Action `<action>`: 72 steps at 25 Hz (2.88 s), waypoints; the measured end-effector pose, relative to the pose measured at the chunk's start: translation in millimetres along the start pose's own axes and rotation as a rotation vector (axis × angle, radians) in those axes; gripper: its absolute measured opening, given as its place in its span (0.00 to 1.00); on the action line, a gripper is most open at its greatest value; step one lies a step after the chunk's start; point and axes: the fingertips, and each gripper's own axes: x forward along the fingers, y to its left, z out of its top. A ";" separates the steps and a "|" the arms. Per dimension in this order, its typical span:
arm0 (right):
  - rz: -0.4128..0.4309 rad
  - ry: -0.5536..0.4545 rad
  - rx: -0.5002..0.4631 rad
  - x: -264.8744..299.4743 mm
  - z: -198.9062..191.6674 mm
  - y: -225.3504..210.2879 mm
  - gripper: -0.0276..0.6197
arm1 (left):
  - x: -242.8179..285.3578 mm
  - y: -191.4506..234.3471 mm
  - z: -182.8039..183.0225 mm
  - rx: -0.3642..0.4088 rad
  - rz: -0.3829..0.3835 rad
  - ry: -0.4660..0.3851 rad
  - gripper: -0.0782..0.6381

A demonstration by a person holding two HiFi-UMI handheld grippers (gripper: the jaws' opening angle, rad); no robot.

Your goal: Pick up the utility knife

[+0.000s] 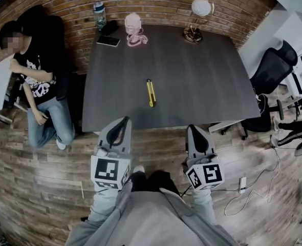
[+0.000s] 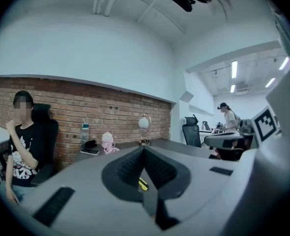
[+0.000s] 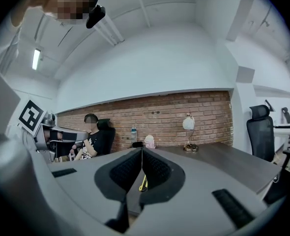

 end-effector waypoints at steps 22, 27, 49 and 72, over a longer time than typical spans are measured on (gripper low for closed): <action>0.104 0.037 0.019 171.8 7.9 -70.3 0.07 | 144.1 75.0 14.8 -0.012 0.111 0.034 0.13; 0.145 0.035 0.021 214.2 17.3 -95.3 0.07 | 185.6 84.7 30.8 0.001 0.136 0.031 0.14; 0.182 0.063 -0.015 284.9 20.5 -129.2 0.07 | 253.8 114.4 19.7 -0.044 0.169 0.092 0.13; 0.049 0.149 0.051 253.5 -30.1 -139.7 0.07 | 269.6 64.2 -103.0 -0.189 0.039 0.339 0.14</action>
